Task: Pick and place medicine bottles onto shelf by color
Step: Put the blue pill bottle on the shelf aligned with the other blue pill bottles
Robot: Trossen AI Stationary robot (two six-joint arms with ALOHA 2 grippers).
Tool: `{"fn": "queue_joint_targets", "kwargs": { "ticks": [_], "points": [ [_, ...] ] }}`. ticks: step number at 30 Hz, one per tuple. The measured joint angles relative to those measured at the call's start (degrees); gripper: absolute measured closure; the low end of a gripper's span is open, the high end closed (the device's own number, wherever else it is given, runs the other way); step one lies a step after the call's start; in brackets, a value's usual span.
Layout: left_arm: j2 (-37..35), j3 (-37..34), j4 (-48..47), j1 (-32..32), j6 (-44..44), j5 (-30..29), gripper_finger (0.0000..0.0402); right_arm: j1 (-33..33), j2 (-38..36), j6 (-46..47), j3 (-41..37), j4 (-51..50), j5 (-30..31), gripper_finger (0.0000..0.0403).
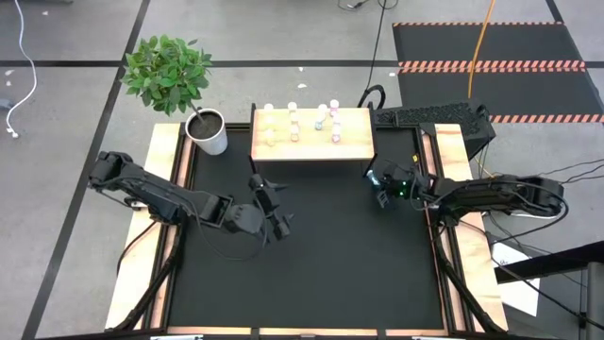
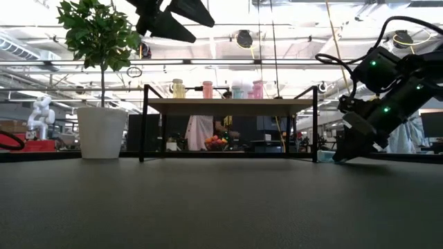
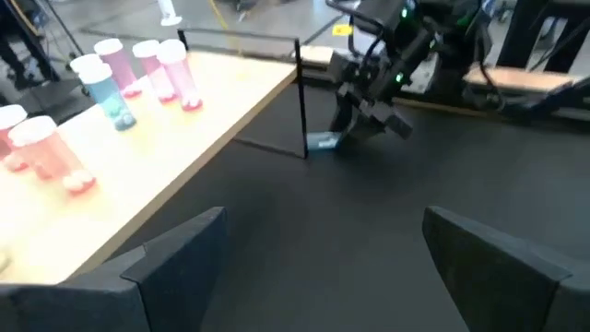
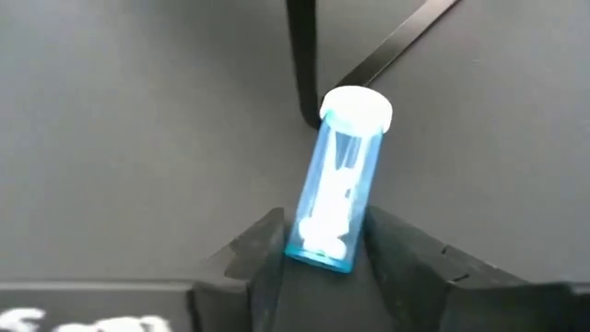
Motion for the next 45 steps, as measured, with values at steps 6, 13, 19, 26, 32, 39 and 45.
{"fn": "queue_joint_targets", "kwargs": {
  "ticks": [6,13,19,26,32,39,45],
  "points": [
    [-0.02,3.93,-8.36,0.0,-5.75,0.04,0.0037,-1.55,1.06,-0.46,0.04,0.61,-2.61,0.0302],
    [0.0,4.32,-7.64,-0.24,-15.27,1.5,0.0037,-1.0,-0.39,4.9,0.04,-1.15,-3.99,0.0306],
    [0.0,4.32,-8.16,-1.4,-15.98,1.6,0.0037,0.86,-7.19,12.89,-0.12,-7.04,-4.98,0.0304],
    [0.0,4.32,-7.01,-1.86,-17.4,2.33,0.0037,8.56,-18.75,15.64,-0.13,-15.03,-3.83,0.03],
    [0.0,4.32,-6.12,-1.38,-17.61,2.67,0.0037,14.08,-25.52,18.5,-0.13,-17.88,-0.89,0.0299],
    [0.01,4.3,-4.11,0.38,-16.85,7.0,0.0037,20.34,-27.2,16.42,-0.09,-2.72,-9.23,0.0299],
    [4.54,4.21,11.71,3.82,-6.23,14.01,0.0037,25.25,-22.77,13.76,0.31,19.57,-8.44,0.0299]
  ]
}}
